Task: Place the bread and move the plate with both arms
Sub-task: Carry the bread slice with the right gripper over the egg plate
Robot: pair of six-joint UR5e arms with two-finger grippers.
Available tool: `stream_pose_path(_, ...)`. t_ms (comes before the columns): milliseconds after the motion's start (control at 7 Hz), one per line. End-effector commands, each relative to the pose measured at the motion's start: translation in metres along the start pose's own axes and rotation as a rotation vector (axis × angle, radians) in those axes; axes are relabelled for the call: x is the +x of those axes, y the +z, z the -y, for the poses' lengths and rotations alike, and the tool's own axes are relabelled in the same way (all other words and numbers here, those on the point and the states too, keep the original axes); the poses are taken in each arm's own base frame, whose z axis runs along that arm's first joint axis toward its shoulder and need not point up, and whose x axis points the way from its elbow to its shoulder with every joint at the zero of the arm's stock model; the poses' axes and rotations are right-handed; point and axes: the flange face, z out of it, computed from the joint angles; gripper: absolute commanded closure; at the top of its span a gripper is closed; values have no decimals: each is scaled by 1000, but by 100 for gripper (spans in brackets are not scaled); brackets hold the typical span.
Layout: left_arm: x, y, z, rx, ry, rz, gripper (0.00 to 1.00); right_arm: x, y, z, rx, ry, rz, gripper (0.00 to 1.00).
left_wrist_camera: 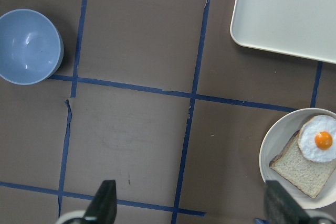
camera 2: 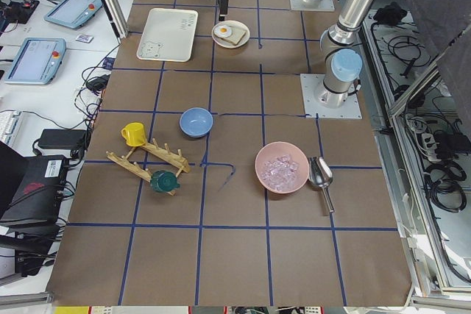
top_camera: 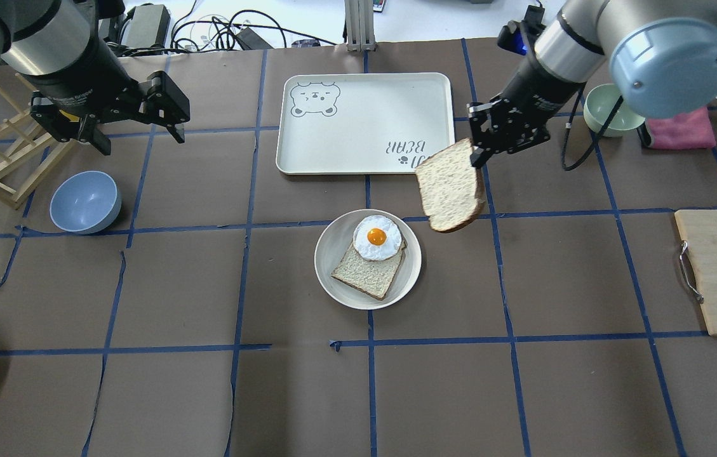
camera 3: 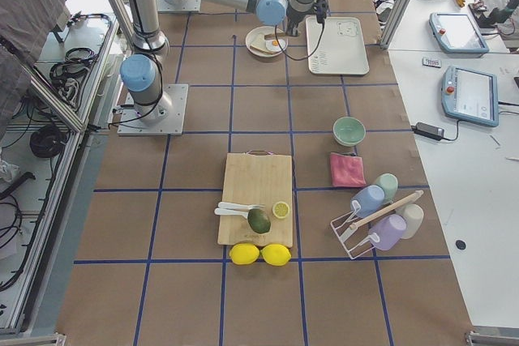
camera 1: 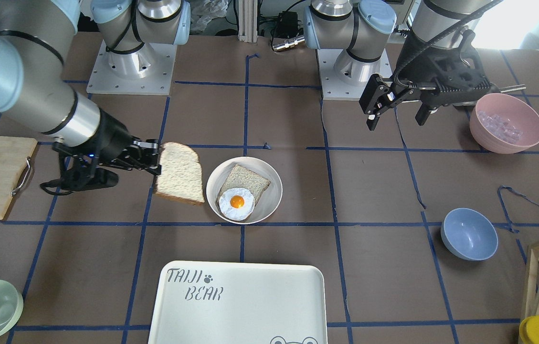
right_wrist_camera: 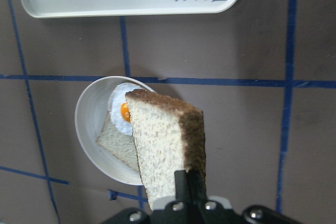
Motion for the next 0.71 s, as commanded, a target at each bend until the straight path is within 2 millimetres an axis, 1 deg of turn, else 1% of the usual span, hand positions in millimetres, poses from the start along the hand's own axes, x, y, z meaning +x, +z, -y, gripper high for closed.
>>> stream_pose_path(0, 1, 2, 2, -5, -17, -5, 0, -34, 62, -31, 81, 59, 59, 100)
stream_pose_path(143, 4, 11, 5, -26, -11, -30, 0, -23, 98, -46, 145, 115, 97, 100)
stream_pose_path(286, 5, 27, 6, -70, -6, -26, 0, -23, 126, -60, 211, 160, 124, 100)
stream_pose_path(429, 6, 31, 5, -101, -1, -21, 0, -28, 141, -71, 226, 208, 140, 100)
stream_pose_path(571, 8, 34, 2, -113, -3, -18, 0, -31, 148, -72, 213, 204, 138, 100)
